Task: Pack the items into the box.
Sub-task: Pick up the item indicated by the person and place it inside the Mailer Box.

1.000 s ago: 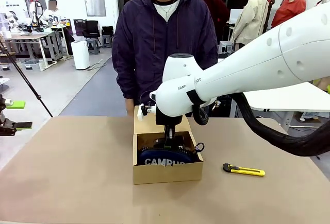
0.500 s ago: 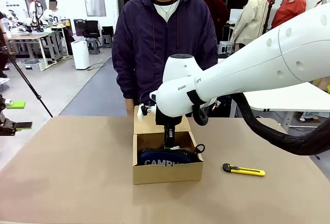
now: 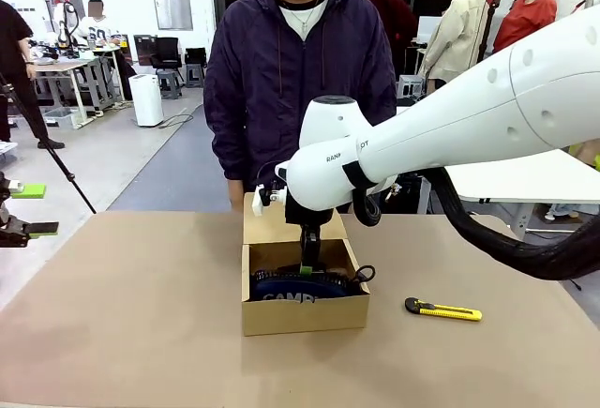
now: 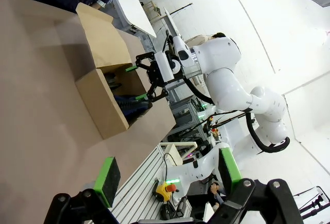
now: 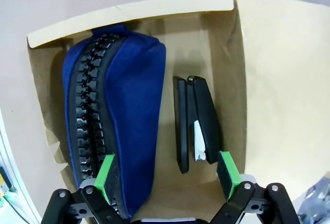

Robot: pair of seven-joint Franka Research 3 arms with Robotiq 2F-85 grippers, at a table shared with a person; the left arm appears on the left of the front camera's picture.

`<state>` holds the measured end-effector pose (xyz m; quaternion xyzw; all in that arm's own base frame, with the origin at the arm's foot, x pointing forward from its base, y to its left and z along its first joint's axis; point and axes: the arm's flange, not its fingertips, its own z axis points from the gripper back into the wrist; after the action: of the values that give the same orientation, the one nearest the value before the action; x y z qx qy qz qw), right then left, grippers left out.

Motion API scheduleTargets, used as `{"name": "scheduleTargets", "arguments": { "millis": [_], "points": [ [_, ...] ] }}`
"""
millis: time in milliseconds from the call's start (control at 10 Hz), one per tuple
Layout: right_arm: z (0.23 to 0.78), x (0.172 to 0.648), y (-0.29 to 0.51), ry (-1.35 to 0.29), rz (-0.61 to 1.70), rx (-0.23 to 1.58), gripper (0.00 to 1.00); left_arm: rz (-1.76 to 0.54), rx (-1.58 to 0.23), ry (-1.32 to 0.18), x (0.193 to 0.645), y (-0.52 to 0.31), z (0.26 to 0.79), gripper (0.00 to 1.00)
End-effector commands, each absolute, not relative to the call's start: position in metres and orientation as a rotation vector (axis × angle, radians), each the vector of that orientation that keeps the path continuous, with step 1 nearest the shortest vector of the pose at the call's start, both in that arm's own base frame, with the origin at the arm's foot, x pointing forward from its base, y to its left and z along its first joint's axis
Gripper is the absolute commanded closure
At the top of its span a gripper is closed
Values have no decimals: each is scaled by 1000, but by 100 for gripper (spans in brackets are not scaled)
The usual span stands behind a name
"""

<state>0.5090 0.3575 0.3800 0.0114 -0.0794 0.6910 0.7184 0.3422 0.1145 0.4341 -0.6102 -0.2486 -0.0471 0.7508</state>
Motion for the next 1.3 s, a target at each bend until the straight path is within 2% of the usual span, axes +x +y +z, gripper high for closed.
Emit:
{"name": "scheduleTargets", "arguments": {
  "millis": [0,300,500,600,700,800,1100,1200],
  "points": [
    [398,510,351,-191,1545,4,0,-99,-1337,-532,339,116,438,0],
    [469,500,313,-256,1477,29,0,-99,-1337,-532,339,116,438,0],
    [521,487,256,-249,1385,160,0,-99,-1337,-532,339,116,438,0],
    [544,477,214,-235,1233,257,0,-99,-1337,-532,339,116,438,0],
    [561,465,175,-292,1059,336,0,-99,-1337,-532,339,116,438,0],
    [576,449,136,-321,805,391,0,-99,-1337,-532,339,116,438,0],
    [597,365,20,-232,215,656,0,-99,-1337,-532,339,116,438,0],
    [592,334,-15,-274,59,775,0,-99,-1337,-532,339,116,438,0]
  ]
}}
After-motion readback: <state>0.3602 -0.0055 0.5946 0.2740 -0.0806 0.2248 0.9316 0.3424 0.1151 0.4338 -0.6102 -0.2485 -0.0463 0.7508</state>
